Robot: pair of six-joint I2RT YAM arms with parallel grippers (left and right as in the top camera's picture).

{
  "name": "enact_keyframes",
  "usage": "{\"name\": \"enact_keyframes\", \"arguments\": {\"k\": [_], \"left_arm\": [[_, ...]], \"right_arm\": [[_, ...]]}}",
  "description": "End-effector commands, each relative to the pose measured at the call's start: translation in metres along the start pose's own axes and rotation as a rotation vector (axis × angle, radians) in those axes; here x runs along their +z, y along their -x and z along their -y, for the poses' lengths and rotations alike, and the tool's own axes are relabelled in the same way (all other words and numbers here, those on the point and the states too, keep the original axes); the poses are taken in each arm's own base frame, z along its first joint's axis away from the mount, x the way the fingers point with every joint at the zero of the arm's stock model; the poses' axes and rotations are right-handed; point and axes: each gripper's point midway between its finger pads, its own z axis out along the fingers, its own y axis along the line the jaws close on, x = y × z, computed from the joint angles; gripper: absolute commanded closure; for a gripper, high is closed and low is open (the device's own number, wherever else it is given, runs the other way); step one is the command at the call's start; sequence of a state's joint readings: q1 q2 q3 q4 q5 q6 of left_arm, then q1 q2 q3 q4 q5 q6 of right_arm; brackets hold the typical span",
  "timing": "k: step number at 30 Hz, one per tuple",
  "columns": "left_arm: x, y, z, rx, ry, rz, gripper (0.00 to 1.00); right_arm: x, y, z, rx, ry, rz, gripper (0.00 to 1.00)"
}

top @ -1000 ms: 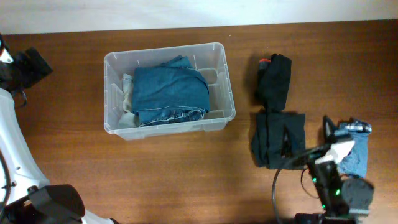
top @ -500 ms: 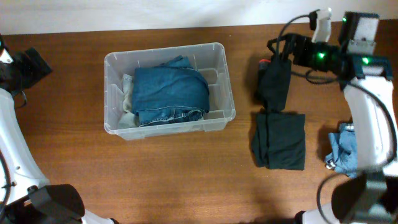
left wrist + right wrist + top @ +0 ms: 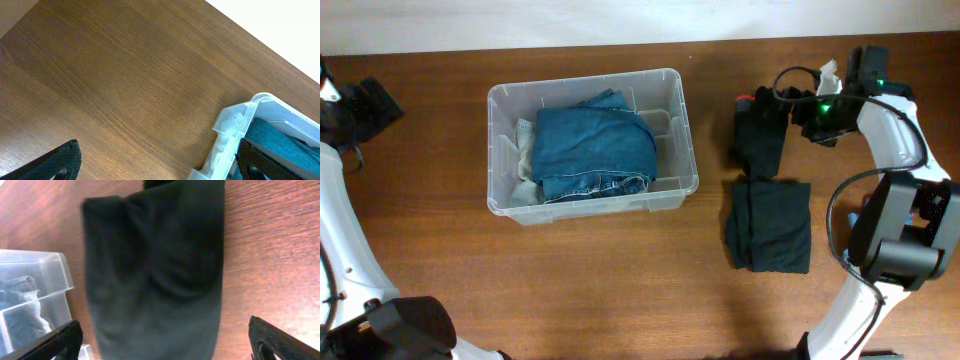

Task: Pack container
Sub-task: 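Grasp the upper black shirt with the right gripper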

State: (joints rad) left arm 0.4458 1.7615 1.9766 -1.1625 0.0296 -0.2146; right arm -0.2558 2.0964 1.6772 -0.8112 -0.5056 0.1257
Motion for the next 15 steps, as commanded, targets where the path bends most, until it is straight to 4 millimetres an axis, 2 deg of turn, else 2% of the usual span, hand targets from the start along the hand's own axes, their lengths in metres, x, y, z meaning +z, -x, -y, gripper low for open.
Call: {"name": "enact_keyframes", "arguments": {"k": [1, 5, 9, 13, 15], "left_arm": [[-0.01, 0.005, 0.001, -0.01, -0.005, 0.028, 0.01], [-0.01, 0.005, 0.0, -0.01, -0.005, 0.028, 0.0], [-0.01, 0.005, 0.001, -0.01, -0.005, 0.028, 0.01], [-0.01, 0.005, 0.0, -0.01, -0.005, 0.028, 0.01], [-0.01, 0.005, 0.0, -0.01, -0.005, 0.028, 0.01]], "right_arm": [[0.017, -0.001, -0.003, -0.039, 0.138, -0.029, 0.01], [0.039, -0.011, 0.005, -0.012, 0.166, -0.075, 0.01], [0.056, -0.023, 0.001, 0.021, 0.247, -0.127, 0.01], [0.067, -0.033, 0.004, 0.024, 0.223, -0.16, 0.0], [0.071, -0.035, 0.005, 0.01, 0.184, -0.167, 0.05]]}}
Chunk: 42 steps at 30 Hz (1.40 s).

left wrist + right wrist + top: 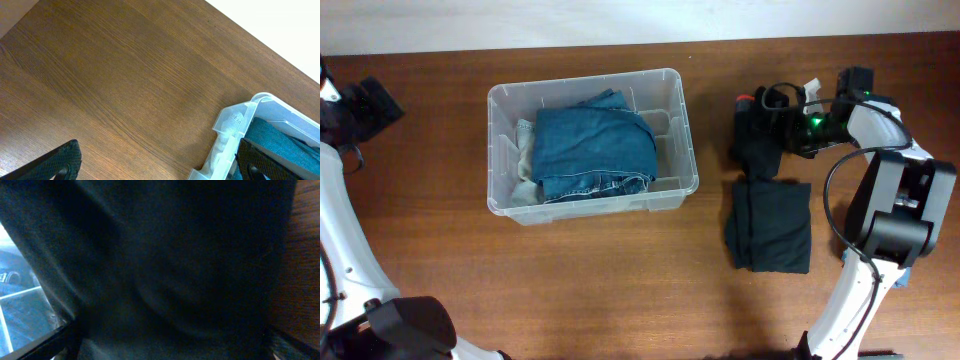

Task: Pack container
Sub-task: 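Grasp the upper black shirt with the right gripper, then carry the black shirt into the container and release it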

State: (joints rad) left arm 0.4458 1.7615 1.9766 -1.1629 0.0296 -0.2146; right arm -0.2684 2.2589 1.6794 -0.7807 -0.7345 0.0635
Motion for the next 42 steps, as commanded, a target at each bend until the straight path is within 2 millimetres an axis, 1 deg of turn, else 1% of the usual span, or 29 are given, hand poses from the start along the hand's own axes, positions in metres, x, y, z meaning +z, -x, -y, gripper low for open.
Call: {"name": "enact_keyframes", "arguments": {"k": [1, 3, 4, 6, 7, 8, 12, 13, 15, 16, 17, 19, 21, 24, 25, 27, 28, 29, 30, 31, 32, 33, 34, 35, 36, 37, 39, 40, 42], "left_arm": [[-0.01, 0.005, 0.001, -0.01, -0.005, 0.028, 0.01], [-0.01, 0.006, 0.001, -0.01, -0.005, 0.029, 0.01], [-0.01, 0.005, 0.001, -0.01, -0.005, 0.028, 0.01], [-0.01, 0.005, 0.001, -0.01, -0.005, 0.028, 0.01], [-0.01, 0.005, 0.001, -0.01, -0.005, 0.028, 0.01], [-0.01, 0.005, 0.001, -0.01, -0.005, 0.028, 0.01], [-0.01, 0.005, 0.001, -0.01, -0.005, 0.028, 0.01], [-0.01, 0.005, 0.001, -0.01, -0.005, 0.028, 0.01], [-0.01, 0.005, 0.001, -0.01, -0.005, 0.028, 0.01], [-0.01, 0.005, 0.001, -0.01, -0.005, 0.028, 0.0], [-0.01, 0.005, 0.001, -0.01, -0.005, 0.028, 0.01], [-0.01, 0.005, 0.001, -0.01, -0.005, 0.028, 0.01], [-0.01, 0.005, 0.001, -0.01, -0.005, 0.028, 0.01], [-0.009, 0.005, 0.001, -0.01, -0.005, 0.028, 0.01], [-0.01, 0.005, 0.001, -0.01, -0.005, 0.028, 0.01], [-0.009, 0.005, 0.001, -0.01, -0.005, 0.028, 0.01], [-0.01, 0.005, 0.001, -0.01, -0.005, 0.028, 0.01], [-0.01, 0.005, 0.001, -0.01, -0.005, 0.028, 0.01], [-0.01, 0.005, 0.001, -0.01, -0.005, 0.028, 0.01], [-0.01, 0.005, 0.001, -0.01, -0.005, 0.028, 0.01], [-0.01, 0.005, 0.001, -0.01, -0.005, 0.028, 0.01], [-0.01, 0.005, 0.001, -0.01, -0.005, 0.028, 0.01], [-0.01, 0.005, 0.001, -0.01, -0.005, 0.028, 0.01], [-0.01, 0.005, 0.001, -0.01, -0.005, 0.028, 0.01], [-0.009, 0.005, 0.001, -0.01, -0.005, 0.028, 0.01], [-0.01, 0.005, 0.001, -0.01, -0.005, 0.028, 0.01], [-0.01, 0.005, 0.001, -0.01, -0.005, 0.028, 0.01], [-0.009, 0.005, 0.001, -0.01, -0.005, 0.028, 0.01], [-0.01, 0.005, 0.001, -0.01, -0.005, 0.028, 0.01]], "right_arm": [[0.022, -0.011, 0.009, -0.012, -0.046, -0.052, 0.06], [0.024, -0.011, 0.011, -0.018, -0.073, -0.054, 0.06], [0.026, -0.011, 0.011, -0.03, -0.093, -0.054, 0.09], [0.029, -0.01, 0.008, -0.045, -0.092, -0.05, 0.19], [0.03, -0.009, 0.008, -0.05, -0.095, -0.047, 0.21], [0.031, -0.009, 0.01, -0.039, -0.115, -0.046, 0.25], [0.036, -0.01, 0.019, -0.01, -0.14, -0.052, 0.33], [0.038, -0.012, 0.021, -0.005, -0.14, -0.058, 0.38], [0.039, -0.013, 0.022, -0.002, -0.137, -0.063, 0.5], [0.039, -0.013, 0.021, -0.002, -0.133, -0.063, 0.62], [0.038, -0.013, 0.019, -0.004, -0.128, -0.061, 0.67], [0.032, -0.012, 0.01, -0.005, -0.106, -0.059, 0.8], [0.019, -0.01, -0.003, -0.006, -0.106, -0.06, 0.84], [-0.007, -0.002, -0.028, -0.024, -0.097, -0.038, 0.85], [-0.018, 0.002, -0.042, -0.042, -0.079, -0.023, 0.85], [-0.049, 0.013, -0.079, -0.09, -0.031, 0.029, 0.86], [-0.069, 0.018, -0.106, -0.132, 0.013, 0.067, 0.86], [-0.08, 0.02, -0.122, -0.16, 0.039, 0.089, 0.86], [-0.093, 0.021, -0.144, -0.2, 0.076, 0.116, 0.86], [-0.108, 0.019, -0.171, -0.252, 0.122, 0.141, 0.85], [-0.123, 0.013, -0.205, -0.32, 0.174, 0.166, 0.84], [-0.127, 0.011, -0.214, -0.342, 0.184, 0.173, 0.84], [-0.133, 0.002, -0.24, -0.398, 0.214, 0.181, 0.84], [-0.136, -0.004, -0.256, -0.435, 0.236, 0.183, 0.84], [-0.137, -0.017, -0.283, -0.493, 0.293, 0.172, 0.83], [-0.136, -0.023, -0.293, -0.515, 0.319, 0.165, 0.83], [-0.128, -0.05, -0.339, -0.617, 0.457, 0.11, 0.83], [-0.124, -0.06, -0.352, -0.642, 0.494, 0.09, 0.83], [-0.103, -0.086, -0.388, -0.721, 0.56, 0.039, 0.83]]}}
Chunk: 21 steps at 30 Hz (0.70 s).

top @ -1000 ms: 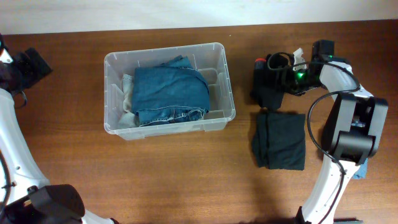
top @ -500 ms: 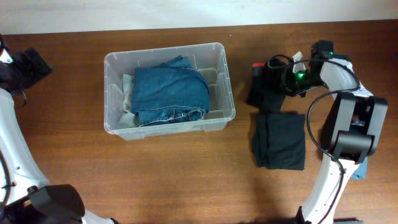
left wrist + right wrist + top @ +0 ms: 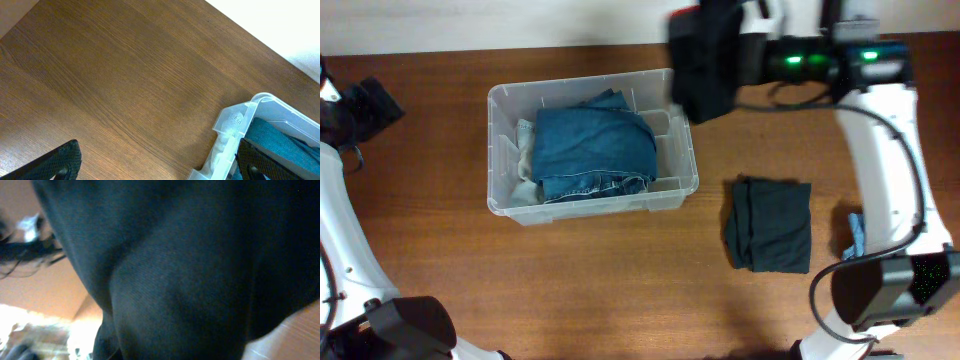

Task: Pack container
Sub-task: 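Carry the black shirt into the container and release it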

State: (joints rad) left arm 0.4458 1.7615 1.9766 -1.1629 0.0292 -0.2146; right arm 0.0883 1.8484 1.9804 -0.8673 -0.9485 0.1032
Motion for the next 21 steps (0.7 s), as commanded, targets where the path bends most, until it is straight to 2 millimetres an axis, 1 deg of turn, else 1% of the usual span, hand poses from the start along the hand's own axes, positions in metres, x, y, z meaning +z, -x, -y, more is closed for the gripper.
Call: {"name": "enact_keyframes", "arguments": {"k": [1, 2, 4, 5, 6, 8, 10, 12, 13, 14, 15, 17, 18, 19, 21], "left_arm": [[-0.009, 0.005, 0.001, -0.01, -0.006, 0.028, 0.01], [-0.01, 0.005, 0.001, -0.01, -0.006, 0.028, 0.01], [-0.01, 0.005, 0.001, -0.01, -0.006, 0.028, 0.01], [-0.01, 0.005, 0.001, -0.01, -0.006, 0.028, 0.0], [-0.009, 0.005, 0.001, -0.01, -0.006, 0.028, 0.01], [-0.01, 0.005, 0.001, -0.01, -0.006, 0.028, 0.01], [-0.01, 0.005, 0.001, -0.01, -0.006, 0.028, 0.01], [-0.01, 0.005, 0.001, -0.01, -0.006, 0.028, 0.01], [-0.01, 0.005, 0.0, -0.01, -0.005, 0.028, 0.01], [-0.01, 0.005, 0.001, -0.01, -0.006, 0.028, 0.01], [-0.01, 0.005, 0.001, -0.01, -0.006, 0.028, 0.01], [-0.01, 0.005, 0.001, -0.01, -0.006, 0.028, 0.01], [-0.009, 0.005, 0.001, -0.01, -0.006, 0.028, 0.01], [-0.009, 0.005, 0.001, -0.01, -0.006, 0.028, 0.01], [-0.009, 0.005, 0.001, -0.01, -0.006, 0.028, 0.01]], "right_arm": [[0.049, -0.016, -0.071, -0.102, 0.23, -0.076, 0.83], [0.07, -0.022, -0.092, -0.159, 0.28, -0.091, 0.83], [0.101, -0.032, -0.114, -0.227, 0.313, -0.106, 0.83], [0.108, -0.035, -0.117, -0.237, 0.311, -0.11, 0.83], [0.137, -0.048, -0.126, -0.268, 0.299, -0.129, 0.83], [0.165, -0.062, -0.131, -0.29, 0.3, -0.15, 0.83], [0.192, -0.077, -0.131, -0.296, 0.288, -0.174, 0.83], [0.218, -0.095, -0.12, -0.255, 0.245, -0.21, 0.83], [0.226, -0.1, -0.113, -0.251, 0.229, -0.218, 0.83], [0.235, -0.104, -0.103, -0.245, 0.204, -0.222, 0.83], [0.239, -0.104, -0.097, -0.241, 0.19, -0.221, 0.83], [0.256, -0.104, -0.069, -0.217, 0.123, -0.202, 0.83], [0.261, -0.103, -0.059, -0.199, 0.107, -0.192, 0.83], [0.27, -0.103, -0.048, -0.191, 0.097, -0.175, 0.8], [0.28, -0.102, -0.038, -0.154, 0.084, -0.154, 0.79]]}}
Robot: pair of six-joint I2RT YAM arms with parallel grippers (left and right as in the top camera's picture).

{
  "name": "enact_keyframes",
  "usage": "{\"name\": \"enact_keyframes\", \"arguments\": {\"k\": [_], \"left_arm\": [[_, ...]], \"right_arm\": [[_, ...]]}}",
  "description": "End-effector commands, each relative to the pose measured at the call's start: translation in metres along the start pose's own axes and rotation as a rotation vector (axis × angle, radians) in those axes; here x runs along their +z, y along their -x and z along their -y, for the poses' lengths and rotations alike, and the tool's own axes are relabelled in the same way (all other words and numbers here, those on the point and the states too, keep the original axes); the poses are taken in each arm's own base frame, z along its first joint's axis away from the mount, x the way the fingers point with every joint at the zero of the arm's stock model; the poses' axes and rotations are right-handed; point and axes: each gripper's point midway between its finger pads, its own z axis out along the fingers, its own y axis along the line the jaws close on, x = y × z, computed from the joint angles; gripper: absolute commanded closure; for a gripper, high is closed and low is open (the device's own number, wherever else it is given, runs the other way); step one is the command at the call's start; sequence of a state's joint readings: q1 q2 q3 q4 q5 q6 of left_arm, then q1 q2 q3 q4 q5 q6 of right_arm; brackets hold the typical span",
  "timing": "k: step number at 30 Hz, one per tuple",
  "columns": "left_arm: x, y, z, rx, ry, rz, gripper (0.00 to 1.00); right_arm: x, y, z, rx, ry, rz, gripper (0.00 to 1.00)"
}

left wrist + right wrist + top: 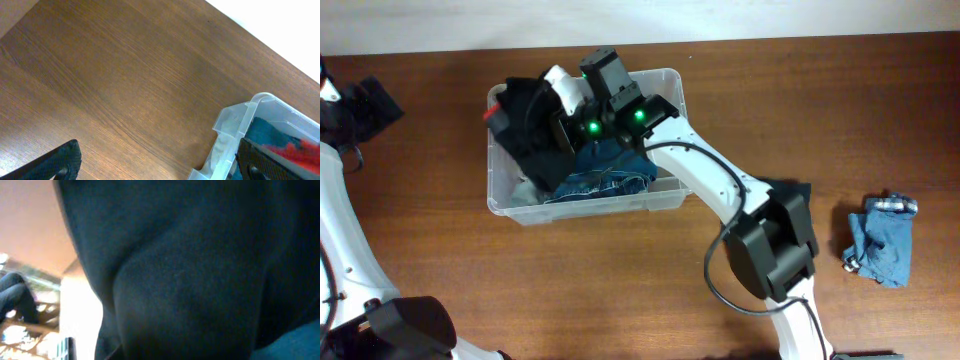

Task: Pack container
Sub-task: 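Carry the black shirt into the container and release it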

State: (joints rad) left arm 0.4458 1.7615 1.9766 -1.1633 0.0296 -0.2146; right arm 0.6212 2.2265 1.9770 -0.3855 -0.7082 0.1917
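A clear plastic container (692,178) sits at the table's middle left, with folded blue jeans (620,165) inside. My right gripper (558,108) reaches over the container's left half, shut on a black garment (532,135) that hangs into it. That dark cloth (190,280) fills the whole right wrist view and hides the fingers. My left gripper (362,105) stays at the far left table edge, open and holding nothing. In the left wrist view its fingertips frame bare wood and the container's corner (235,125).
A second folded black garment (798,188) lies right of the container, mostly hidden under my right arm. A crumpled blue cloth (882,240) lies near the right edge. Bare wood surrounds the container.
My right gripper, holding the black garment, has gone from above the container's right back corner to over its left half. The garment now hangs lower, into the container. The left arm is unchanged.
My right gripper was open just beside the upper of two black garments right of the container. Then it was pressed onto that garment. Later it held the garment high above the container's back right corner, and now over the container's left side.
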Motion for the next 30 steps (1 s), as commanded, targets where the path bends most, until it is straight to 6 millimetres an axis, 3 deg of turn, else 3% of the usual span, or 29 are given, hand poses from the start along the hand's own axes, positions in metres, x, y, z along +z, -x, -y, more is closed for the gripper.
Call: {"name": "enact_keyframes", "arguments": {"k": [1, 4, 7, 12, 14, 19, 22, 24, 27, 30], "left_arm": [[-0.01, 0.006, 0.001, -0.01, -0.005, 0.029, 0.01], [-0.009, 0.005, 0.001, -0.01, -0.005, 0.028, 0.01], [-0.009, 0.005, 0.001, -0.01, -0.005, 0.028, 0.01], [-0.009, 0.005, 0.001, -0.01, -0.005, 0.028, 0.01], [-0.009, 0.005, 0.001, -0.01, -0.005, 0.028, 0.01], [-0.009, 0.005, 0.001, -0.01, -0.005, 0.028, 0.0], [-0.009, 0.005, 0.001, -0.01, -0.005, 0.028, 0.0], [-0.009, 0.005, 0.001, -0.01, -0.005, 0.028, 0.01], [-0.009, 0.005, 0.001, -0.01, -0.005, 0.028, 0.01], [-0.009, 0.005, 0.001, -0.01, -0.005, 0.028, 0.01]], "right_arm": [[0.01, 0.008, 0.032, 0.088, -0.067, 0.064, 0.79], [0.022, 0.008, 0.055, 0.233, -0.126, 0.113, 0.79], [0.034, -0.004, 0.076, 0.369, -0.164, 0.121, 0.79], [0.043, -0.028, 0.089, 0.437, -0.2, 0.068, 0.8], [0.046, -0.027, 0.079, 0.429, -0.152, 0.055, 0.81], [0.043, 0.016, 0.017, 0.394, 0.165, 0.128, 0.85], [0.038, 0.035, 0.005, 0.397, 0.229, 0.184, 0.85], [0.045, 0.021, 0.027, 0.473, 0.117, 0.165, 0.85], [0.053, -0.024, 0.071, 0.477, -0.112, 0.073, 0.85], [0.058, -0.047, 0.087, 0.422, -0.178, 0.016, 0.85]]}}
